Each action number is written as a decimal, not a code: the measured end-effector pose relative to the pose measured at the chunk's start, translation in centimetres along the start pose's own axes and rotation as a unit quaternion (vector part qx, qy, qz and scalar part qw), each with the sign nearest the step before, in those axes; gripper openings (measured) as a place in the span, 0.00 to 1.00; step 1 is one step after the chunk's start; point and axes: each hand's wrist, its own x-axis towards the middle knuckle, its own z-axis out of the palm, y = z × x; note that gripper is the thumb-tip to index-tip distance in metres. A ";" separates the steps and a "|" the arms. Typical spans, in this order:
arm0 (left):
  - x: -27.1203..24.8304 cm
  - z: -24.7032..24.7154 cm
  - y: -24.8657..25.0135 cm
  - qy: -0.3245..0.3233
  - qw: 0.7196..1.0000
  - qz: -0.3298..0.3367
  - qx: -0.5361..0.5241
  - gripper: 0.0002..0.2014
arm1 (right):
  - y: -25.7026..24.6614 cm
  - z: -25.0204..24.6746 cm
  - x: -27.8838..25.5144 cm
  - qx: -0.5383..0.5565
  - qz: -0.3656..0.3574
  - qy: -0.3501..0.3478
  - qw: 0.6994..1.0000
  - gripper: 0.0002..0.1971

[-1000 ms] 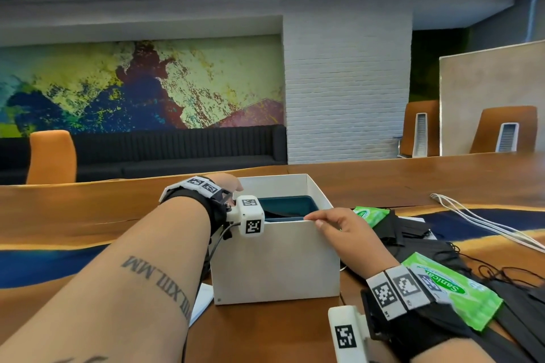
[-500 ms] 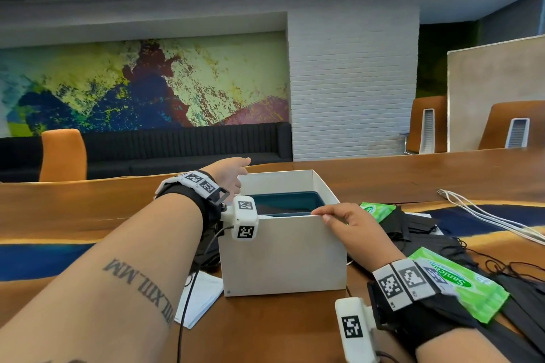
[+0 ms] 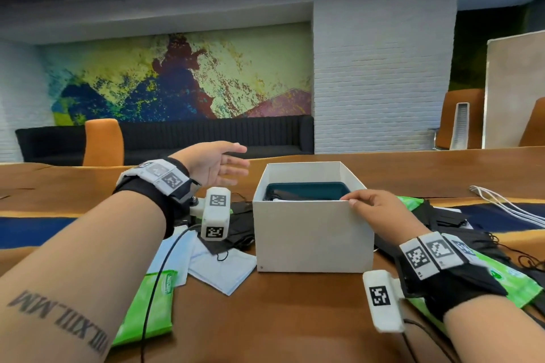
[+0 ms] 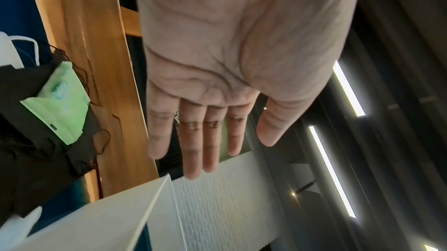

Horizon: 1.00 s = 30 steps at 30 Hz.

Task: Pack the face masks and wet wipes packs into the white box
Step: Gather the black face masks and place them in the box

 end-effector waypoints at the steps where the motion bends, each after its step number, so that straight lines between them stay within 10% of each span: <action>1: -0.5 -0.4 -0.5 0.009 1.000 -0.009 0.004 0.13 | -0.3 0.0 0.1 -0.012 0.006 -0.005 1.000 0.12; 6: -1.6 -1.4 -4.8 0.042 0.993 -0.091 0.054 0.15 | -1.6 0.8 0.1 -0.165 -0.008 -0.019 0.986 0.14; 14: -0.1 -0.8 -9.7 0.034 0.966 -0.192 0.168 0.26 | -1.8 1.6 0.8 -0.116 0.000 0.007 0.993 0.09; 22: 2.9 1.9 -10.4 -0.007 0.844 -0.181 0.505 0.33 | -0.7 2.1 1.0 -0.088 -0.017 0.040 0.995 0.11; 30: 5.1 3.3 -12.4 -0.063 0.795 -0.173 0.578 0.45 | -0.1 2.3 1.4 -0.089 -0.026 0.050 0.994 0.11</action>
